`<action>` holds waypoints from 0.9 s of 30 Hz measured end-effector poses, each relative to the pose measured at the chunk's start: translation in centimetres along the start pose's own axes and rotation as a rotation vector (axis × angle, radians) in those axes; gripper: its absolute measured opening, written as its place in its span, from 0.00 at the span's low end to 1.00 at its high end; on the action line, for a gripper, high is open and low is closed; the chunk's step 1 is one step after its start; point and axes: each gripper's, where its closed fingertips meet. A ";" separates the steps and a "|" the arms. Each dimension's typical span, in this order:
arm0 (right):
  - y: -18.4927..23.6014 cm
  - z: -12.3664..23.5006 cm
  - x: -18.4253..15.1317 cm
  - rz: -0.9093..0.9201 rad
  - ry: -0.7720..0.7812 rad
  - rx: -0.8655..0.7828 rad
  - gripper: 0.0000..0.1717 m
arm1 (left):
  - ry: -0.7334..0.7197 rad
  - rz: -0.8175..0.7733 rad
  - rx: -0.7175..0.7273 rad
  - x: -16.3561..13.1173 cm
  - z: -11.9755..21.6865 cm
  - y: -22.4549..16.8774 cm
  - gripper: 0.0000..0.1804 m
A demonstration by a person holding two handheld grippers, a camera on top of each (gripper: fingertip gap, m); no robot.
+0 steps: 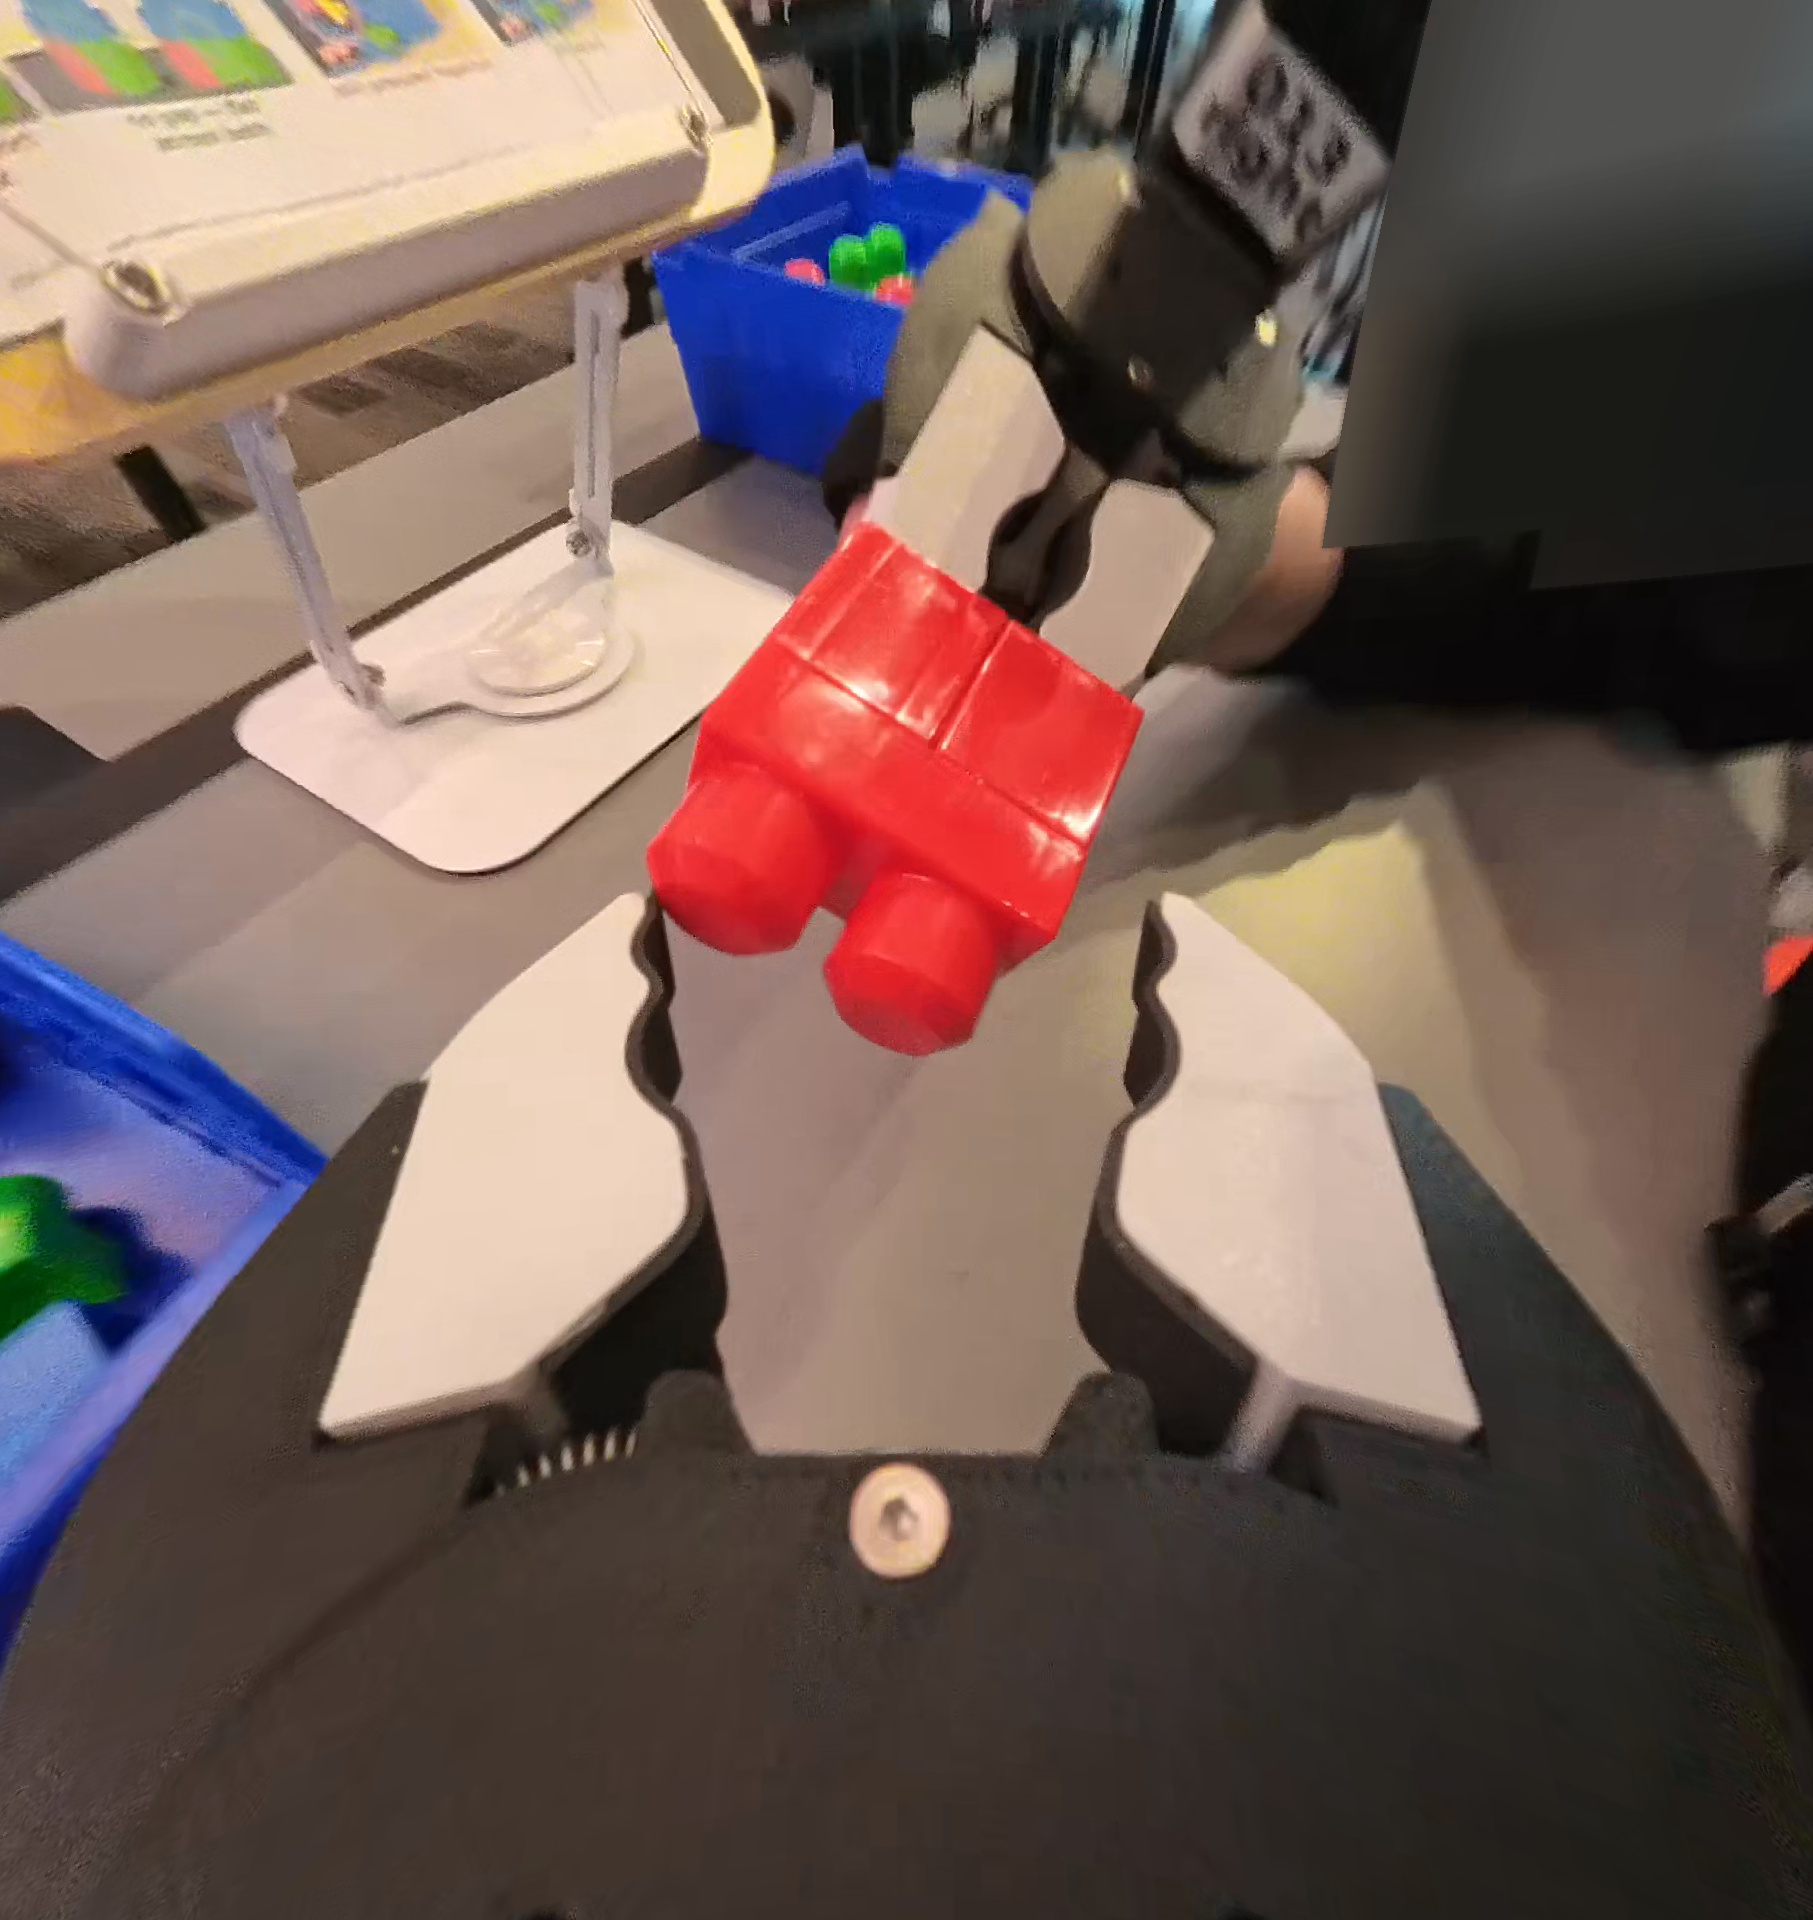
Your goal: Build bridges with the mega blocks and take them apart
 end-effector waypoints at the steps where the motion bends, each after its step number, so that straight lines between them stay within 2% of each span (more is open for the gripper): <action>1: -0.2 0.0 -0.1 0.012 0.009 -0.022 0.04 | -0.027 0.063 -0.026 -0.1 0.0 0.1 0.47; 3: -0.5 -0.1 -0.2 0.023 0.014 -0.059 0.04 | -0.103 0.178 -0.085 0.1 0.1 0.0 0.46; 7: -0.6 -0.4 -0.5 0.083 0.046 -0.125 0.04 | -0.243 0.439 -0.304 0.9 -0.3 -1.0 0.42; 10: -0.4 -0.7 -0.5 0.124 0.058 -0.146 0.04 | -0.311 0.538 -0.374 1.3 -0.4 -0.8 0.37; 15: -0.2 -0.8 0.1 0.182 0.061 -0.187 0.04 | -0.371 0.618 -0.440 1.3 -0.7 -0.4 0.23; 18: 0.1 -1.2 0.1 0.226 0.077 -0.211 0.04 | -0.387 0.654 -0.500 1.3 -1.4 -1.0 0.21; 24: -0.1 -1.3 -0.3 0.219 0.087 -0.206 0.05 | -0.386 0.656 -0.494 1.1 -1.5 -0.6 0.20; 27: -0.5 -0.8 -0.4 0.224 0.086 -0.203 0.16 | -0.400 0.622 -0.446 1.5 -0.6 0.3 0.20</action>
Point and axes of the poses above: each gripper's, where its closed fingertips meet, z back along the fingers, x out of its top, y = z × x across the jaws, and after that the axes turned 7 degrees about z, right-handed
